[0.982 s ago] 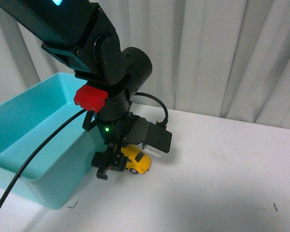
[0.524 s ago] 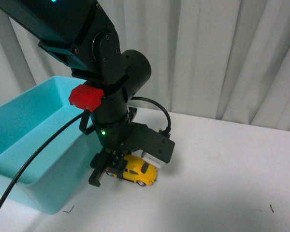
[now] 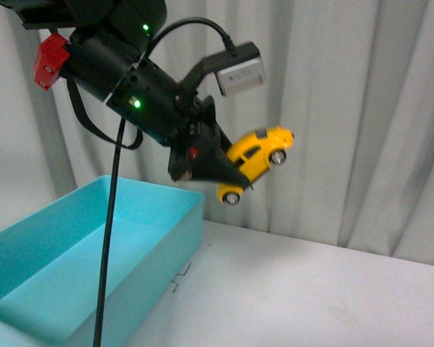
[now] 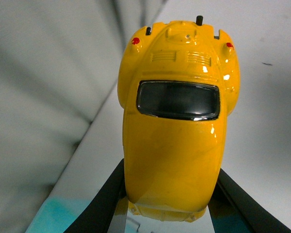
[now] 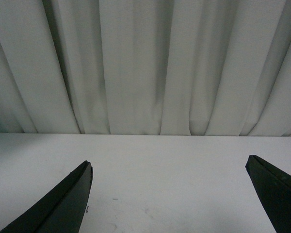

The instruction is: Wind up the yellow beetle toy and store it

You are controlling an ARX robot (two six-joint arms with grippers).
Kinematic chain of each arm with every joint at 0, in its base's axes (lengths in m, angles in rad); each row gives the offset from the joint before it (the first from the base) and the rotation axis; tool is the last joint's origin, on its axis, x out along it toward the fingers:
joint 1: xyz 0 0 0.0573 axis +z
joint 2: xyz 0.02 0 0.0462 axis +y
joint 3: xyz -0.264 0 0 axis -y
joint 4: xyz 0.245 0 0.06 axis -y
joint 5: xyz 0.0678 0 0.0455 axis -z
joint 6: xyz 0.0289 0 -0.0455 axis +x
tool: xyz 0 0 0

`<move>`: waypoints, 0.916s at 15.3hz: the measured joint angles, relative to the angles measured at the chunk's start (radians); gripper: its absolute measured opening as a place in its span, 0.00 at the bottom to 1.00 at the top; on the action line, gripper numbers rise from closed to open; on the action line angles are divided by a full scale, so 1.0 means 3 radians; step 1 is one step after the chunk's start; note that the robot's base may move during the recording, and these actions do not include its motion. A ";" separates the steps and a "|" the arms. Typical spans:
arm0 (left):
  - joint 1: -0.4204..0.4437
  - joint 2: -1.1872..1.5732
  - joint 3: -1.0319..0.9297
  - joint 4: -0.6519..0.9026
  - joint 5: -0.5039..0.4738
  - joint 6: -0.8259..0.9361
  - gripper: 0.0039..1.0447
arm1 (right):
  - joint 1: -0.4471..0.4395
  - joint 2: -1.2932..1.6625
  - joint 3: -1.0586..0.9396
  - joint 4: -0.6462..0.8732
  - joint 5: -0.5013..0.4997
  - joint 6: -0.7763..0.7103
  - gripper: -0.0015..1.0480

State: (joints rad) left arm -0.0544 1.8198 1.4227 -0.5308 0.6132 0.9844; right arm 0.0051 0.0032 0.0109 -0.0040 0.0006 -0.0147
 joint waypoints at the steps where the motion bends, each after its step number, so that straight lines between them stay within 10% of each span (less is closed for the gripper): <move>1: 0.0182 -0.0011 0.0003 0.0103 0.0029 -0.0187 0.38 | 0.0000 0.0000 0.0000 0.0000 0.0000 0.0001 0.94; 7: 0.1114 0.0197 -0.0286 0.0624 -0.0889 -0.1296 0.38 | 0.0000 0.0000 0.0000 0.0000 0.0000 0.0001 0.94; 14: 0.1147 0.0666 -0.0612 0.1195 -0.1696 -0.1457 0.38 | 0.0000 0.0000 0.0000 -0.0001 0.0000 0.0001 0.94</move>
State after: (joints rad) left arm 0.2897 2.0197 1.2392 -0.1722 0.1043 0.5472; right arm 0.0051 0.0032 0.0109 -0.0044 0.0006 -0.0143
